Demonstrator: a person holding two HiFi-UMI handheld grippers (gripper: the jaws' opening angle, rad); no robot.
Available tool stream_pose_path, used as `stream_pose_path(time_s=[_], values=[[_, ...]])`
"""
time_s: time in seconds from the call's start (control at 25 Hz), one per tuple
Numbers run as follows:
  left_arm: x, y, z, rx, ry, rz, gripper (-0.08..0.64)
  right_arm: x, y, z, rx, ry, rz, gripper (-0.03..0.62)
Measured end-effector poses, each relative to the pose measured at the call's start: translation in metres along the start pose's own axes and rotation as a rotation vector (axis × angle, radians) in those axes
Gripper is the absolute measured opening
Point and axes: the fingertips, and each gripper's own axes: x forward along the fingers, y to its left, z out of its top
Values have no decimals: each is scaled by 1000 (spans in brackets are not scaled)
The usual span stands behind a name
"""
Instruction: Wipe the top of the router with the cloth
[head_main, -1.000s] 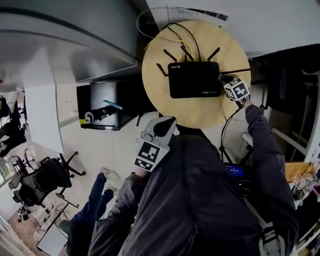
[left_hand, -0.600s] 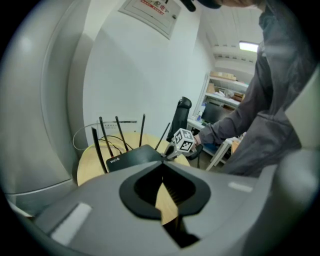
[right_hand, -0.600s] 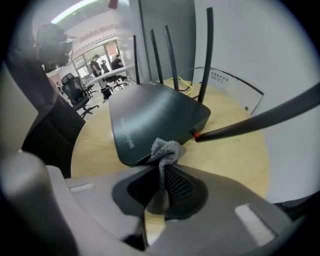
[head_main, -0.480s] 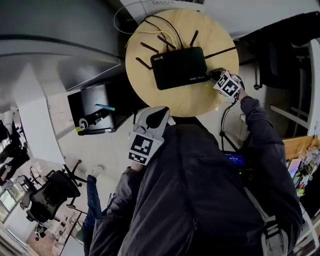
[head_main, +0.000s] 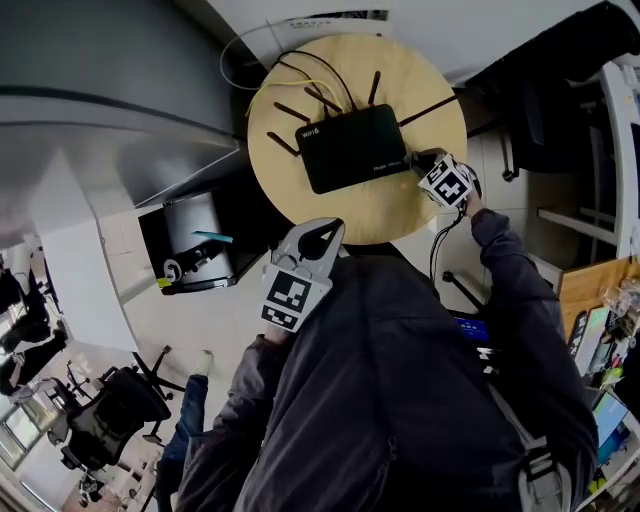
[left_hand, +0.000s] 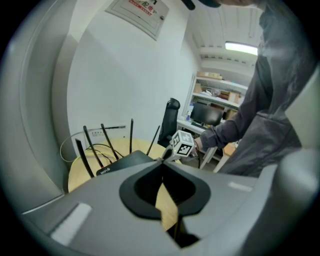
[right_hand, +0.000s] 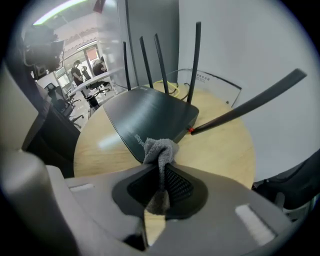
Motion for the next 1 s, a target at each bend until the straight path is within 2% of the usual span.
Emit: stream_pose_path(time_s=[0.08, 0.2, 0.36, 0.48, 0.68, 1.0], values=[[-1, 3, 2, 10, -11, -9, 0, -21, 9, 15, 48, -82, -26, 29], [-1, 5, 6, 33, -25, -33, 0, -67, 38, 51, 128, -251, -22, 29], [-1, 7, 14, 77, -49, -70, 0, -128, 87, 107, 150, -449, -3, 29], [-3, 6, 17, 102, -65, -92, 0, -159, 123, 135, 163, -551, 9, 29], [-17, 8, 17, 117, -82, -113, 0, -180, 164, 157, 145, -599, -13, 28], [-33, 12, 12, 126, -87, -152, 0, -189, 181, 175, 138, -612, -54, 28]])
